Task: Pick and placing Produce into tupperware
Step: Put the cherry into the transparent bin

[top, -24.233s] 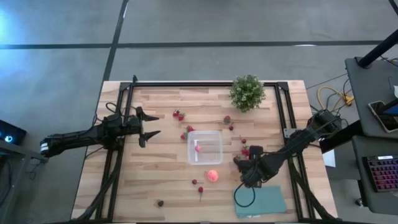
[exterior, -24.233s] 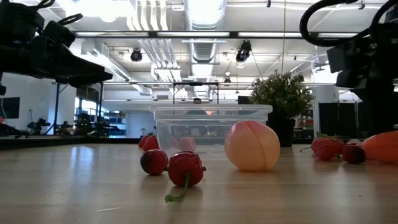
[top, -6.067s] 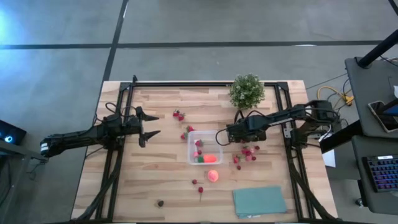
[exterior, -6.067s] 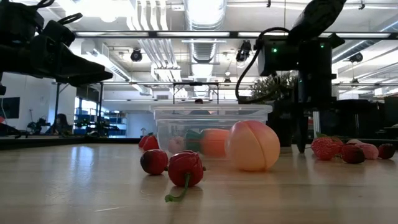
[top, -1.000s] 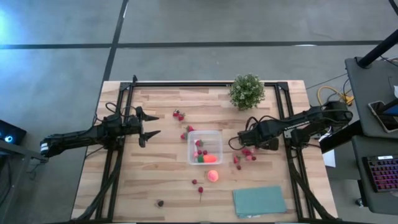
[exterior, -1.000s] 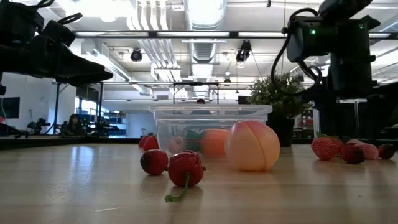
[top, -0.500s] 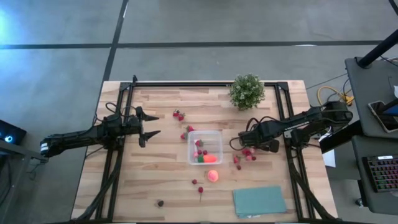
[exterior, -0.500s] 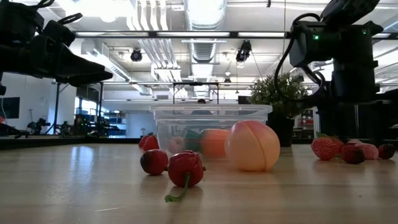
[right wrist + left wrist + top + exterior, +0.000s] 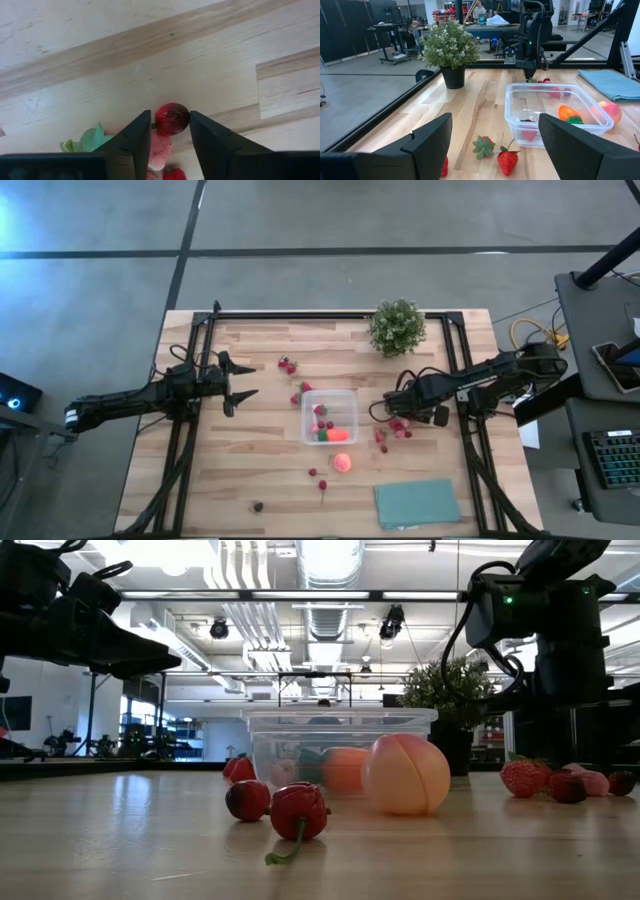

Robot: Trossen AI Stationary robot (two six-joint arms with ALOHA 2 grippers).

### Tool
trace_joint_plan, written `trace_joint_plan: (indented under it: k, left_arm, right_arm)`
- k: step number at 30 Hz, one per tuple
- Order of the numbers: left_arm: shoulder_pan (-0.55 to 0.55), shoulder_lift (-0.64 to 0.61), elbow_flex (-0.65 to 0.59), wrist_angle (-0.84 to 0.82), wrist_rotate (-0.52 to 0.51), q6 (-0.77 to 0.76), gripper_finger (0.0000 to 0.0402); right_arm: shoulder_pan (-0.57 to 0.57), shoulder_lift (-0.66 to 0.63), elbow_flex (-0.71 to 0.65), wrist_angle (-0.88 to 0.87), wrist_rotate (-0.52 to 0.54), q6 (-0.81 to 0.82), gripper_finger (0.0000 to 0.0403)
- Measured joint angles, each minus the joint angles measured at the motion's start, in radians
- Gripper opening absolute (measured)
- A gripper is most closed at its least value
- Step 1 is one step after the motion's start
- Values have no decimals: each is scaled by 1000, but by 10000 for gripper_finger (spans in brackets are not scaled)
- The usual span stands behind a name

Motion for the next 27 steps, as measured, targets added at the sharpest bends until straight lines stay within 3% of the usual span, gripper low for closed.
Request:
trace_joint_plan:
  k: [15,27]
  left_arm:
    - [0,0,0,0,0,0,283]
    - [0,0,0,0,0,0,283]
  right_arm:
    - [0,0,0,7,12,-16,86]
    - [-1,-4,68,7,145,-50,77]
